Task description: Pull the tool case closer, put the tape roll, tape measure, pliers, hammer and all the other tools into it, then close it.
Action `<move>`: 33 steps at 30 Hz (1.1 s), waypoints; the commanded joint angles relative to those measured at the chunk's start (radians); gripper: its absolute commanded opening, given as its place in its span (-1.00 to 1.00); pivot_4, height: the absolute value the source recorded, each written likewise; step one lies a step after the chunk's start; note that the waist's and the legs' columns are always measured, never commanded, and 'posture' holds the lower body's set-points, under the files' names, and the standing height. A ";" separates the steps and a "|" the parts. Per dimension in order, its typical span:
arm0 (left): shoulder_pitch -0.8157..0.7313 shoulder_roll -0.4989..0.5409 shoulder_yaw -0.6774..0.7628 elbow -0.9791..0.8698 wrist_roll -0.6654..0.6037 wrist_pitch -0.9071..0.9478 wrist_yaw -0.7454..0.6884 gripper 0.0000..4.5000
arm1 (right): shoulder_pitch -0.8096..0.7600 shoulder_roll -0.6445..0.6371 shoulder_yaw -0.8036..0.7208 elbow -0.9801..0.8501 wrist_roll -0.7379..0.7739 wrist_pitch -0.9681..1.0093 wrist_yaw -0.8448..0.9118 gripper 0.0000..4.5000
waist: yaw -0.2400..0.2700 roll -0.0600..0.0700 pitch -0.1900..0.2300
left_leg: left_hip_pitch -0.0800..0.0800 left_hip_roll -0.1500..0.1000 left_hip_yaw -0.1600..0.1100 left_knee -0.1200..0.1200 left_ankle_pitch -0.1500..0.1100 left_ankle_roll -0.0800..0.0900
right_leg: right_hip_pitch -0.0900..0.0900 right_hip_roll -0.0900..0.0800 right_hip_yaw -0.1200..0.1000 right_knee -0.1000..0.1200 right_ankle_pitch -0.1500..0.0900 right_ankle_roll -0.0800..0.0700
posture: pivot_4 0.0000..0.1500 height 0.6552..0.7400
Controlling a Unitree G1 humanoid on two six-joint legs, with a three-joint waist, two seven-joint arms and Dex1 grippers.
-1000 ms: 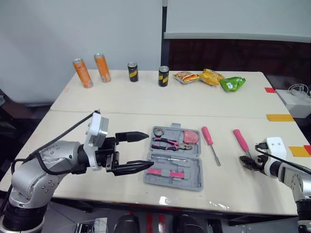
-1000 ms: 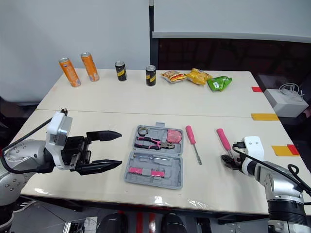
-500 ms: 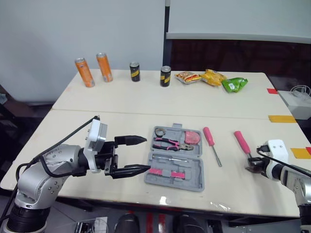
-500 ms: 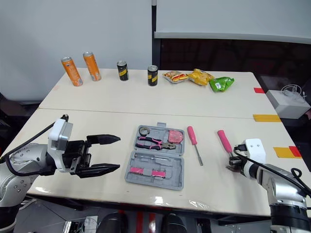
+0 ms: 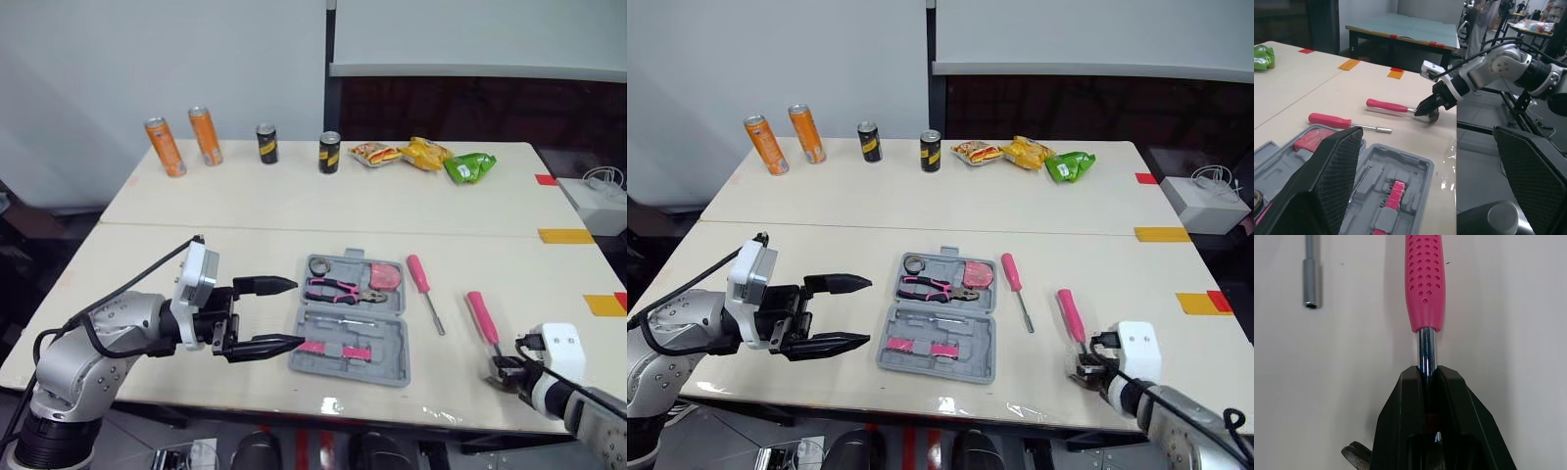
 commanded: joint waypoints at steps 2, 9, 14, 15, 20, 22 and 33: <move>0.021 0.012 -0.003 -0.030 0.012 -0.029 -0.031 1.00 | 0.015 0.017 0.044 -0.036 -0.031 -0.042 -0.031 -0.99 | 0.000 0.000 0.000 | 0.003 0.000 0.000 -0.001 0.000 0.000 | 0.000 0.000 0.000 -0.001 0.000 0.000 | 1.00 1.00; 0.039 0.016 -0.005 -0.026 0.025 -0.042 -0.050 1.00 | 0.034 -0.053 0.087 0.057 -0.065 -0.131 0.042 -0.30 | -0.001 0.000 0.000 | 0.005 0.000 0.000 -0.002 -0.001 -0.001 | 0.003 0.000 0.000 -0.003 0.000 0.001 | 1.00 1.00; 0.054 0.027 0.007 -0.029 0.017 -0.049 -0.069 1.00 | 0.075 -0.100 0.046 0.041 -0.021 -0.153 0.124 0.16 | 0.003 0.000 0.000 | 0.006 0.000 0.000 -0.002 0.000 -0.001 | 0.003 0.000 0.000 -0.002 0.000 0.001 | 1.00 1.00; 0.055 0.028 0.007 -0.029 0.017 -0.051 -0.071 1.00 | 0.079 -0.102 0.043 0.039 -0.017 -0.152 0.130 0.16 | 0.003 0.000 0.000 | 0.006 0.000 0.000 -0.002 0.000 -0.001 | 0.003 0.000 0.000 -0.002 0.000 0.001 | 1.00 1.00; 0.059 0.030 0.009 -0.024 0.021 -0.060 -0.081 1.00 | 0.083 -0.090 0.064 0.067 -0.041 -0.174 0.123 -0.20 | 0.000 0.000 0.000 | 0.006 0.000 0.000 -0.002 0.000 -0.001 | 0.003 0.000 0.001 -0.002 0.000 0.001 | 1.00 1.00; 0.059 0.031 0.009 -0.021 0.023 -0.062 -0.082 1.00 | 0.083 -0.082 0.086 0.081 -0.048 -0.188 0.122 -0.50 | 0.000 0.000 0.000 | 0.006 0.000 0.000 -0.002 0.000 -0.001 | 0.003 0.000 0.000 -0.002 0.000 0.001 | 1.00 1.00; 0.054 0.019 0.018 -0.017 0.013 -0.065 -0.082 1.00 | 0.083 -0.089 0.069 0.103 -0.041 -0.276 0.161 -0.98 | -0.003 -0.008 -0.005 | 0.008 0.000 0.000 -0.002 0.000 -0.001 | 0.005 0.000 0.001 -0.002 0.001 0.000 | 1.00 1.00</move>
